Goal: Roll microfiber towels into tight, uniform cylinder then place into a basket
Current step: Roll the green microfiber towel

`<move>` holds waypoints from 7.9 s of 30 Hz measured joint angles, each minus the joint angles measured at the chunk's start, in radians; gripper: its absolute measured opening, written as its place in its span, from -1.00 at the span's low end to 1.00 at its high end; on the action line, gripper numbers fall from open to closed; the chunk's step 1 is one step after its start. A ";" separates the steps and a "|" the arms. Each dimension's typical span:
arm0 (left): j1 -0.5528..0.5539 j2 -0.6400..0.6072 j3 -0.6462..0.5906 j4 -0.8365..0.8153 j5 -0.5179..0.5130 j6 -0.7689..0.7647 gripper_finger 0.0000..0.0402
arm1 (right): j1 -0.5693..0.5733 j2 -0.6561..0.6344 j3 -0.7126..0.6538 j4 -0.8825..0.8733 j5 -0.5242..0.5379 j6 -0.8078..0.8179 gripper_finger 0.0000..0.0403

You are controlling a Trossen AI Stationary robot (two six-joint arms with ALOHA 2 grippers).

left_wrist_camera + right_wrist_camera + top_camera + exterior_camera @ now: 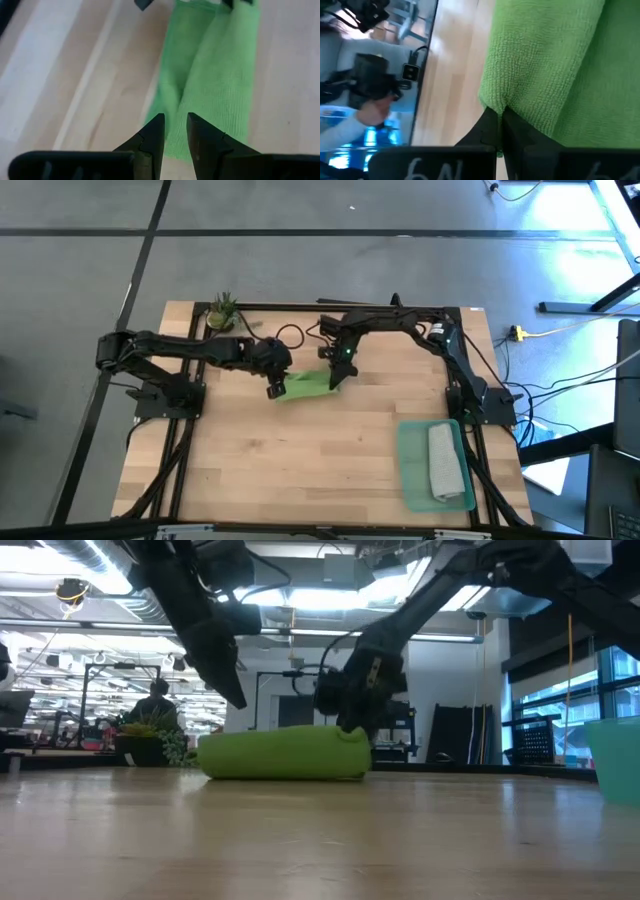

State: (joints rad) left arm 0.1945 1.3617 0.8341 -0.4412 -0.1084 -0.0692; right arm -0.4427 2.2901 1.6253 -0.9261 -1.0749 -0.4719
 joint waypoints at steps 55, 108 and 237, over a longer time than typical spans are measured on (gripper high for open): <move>-0.040 0.196 0.001 0.136 -0.139 0.158 -0.61 | -0.077 0.035 0.002 0.025 -0.044 0.255 -0.96; 0.103 0.223 0.001 0.207 0.017 0.298 -0.61 | -0.041 0.031 0.004 0.025 0.034 0.250 -0.96; 0.013 0.432 0.358 -0.416 0.309 0.237 -1.00 | -0.072 0.040 0.004 0.177 -0.092 0.654 -0.96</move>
State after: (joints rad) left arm 0.2074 1.7935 1.1919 -0.8570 0.2005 0.1675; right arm -0.5143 2.3302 1.6295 -0.7494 -1.1672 0.1823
